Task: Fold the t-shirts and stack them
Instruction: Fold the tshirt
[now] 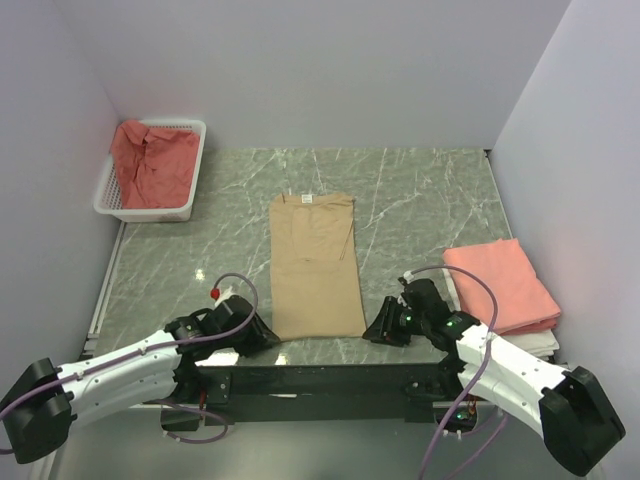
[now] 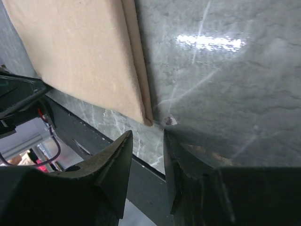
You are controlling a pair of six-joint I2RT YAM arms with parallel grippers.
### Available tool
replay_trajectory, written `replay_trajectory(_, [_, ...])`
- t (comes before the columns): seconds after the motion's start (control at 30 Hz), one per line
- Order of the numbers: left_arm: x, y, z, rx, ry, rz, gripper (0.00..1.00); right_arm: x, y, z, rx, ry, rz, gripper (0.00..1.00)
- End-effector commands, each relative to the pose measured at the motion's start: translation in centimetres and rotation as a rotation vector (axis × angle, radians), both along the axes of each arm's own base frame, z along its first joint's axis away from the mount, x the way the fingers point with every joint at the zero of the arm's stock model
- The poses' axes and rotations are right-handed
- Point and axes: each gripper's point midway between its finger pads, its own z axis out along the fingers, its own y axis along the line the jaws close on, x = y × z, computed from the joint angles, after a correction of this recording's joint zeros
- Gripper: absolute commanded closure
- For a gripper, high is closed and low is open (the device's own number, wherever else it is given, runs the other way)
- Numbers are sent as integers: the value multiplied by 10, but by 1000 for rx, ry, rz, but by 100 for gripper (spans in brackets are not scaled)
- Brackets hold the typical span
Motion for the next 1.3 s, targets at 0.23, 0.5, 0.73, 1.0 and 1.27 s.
replay_trajectory(0.23, [-11, 8, -19, 48, 53, 17, 62, 10, -1, -14, -13, -31, -66, 61])
replay_trajectory(0.5, [-7, 11, -22, 70, 34, 31, 63, 12, -3, -22, -9, -41, -86, 63])
replay_trajectory(0.73, [0, 21, -26, 132, -3, 43, 64, 11, -1, -21, -8, -37, -78, 63])
replay_trajectory(1.0, [0, 25, -31, 149, -14, 46, 67, 9, 1, -21, -4, -31, -67, 65])
replay_trajectory(1.27, [5, 29, -27, 181, -50, 33, 70, 12, 2, -18, -2, -39, -72, 77])
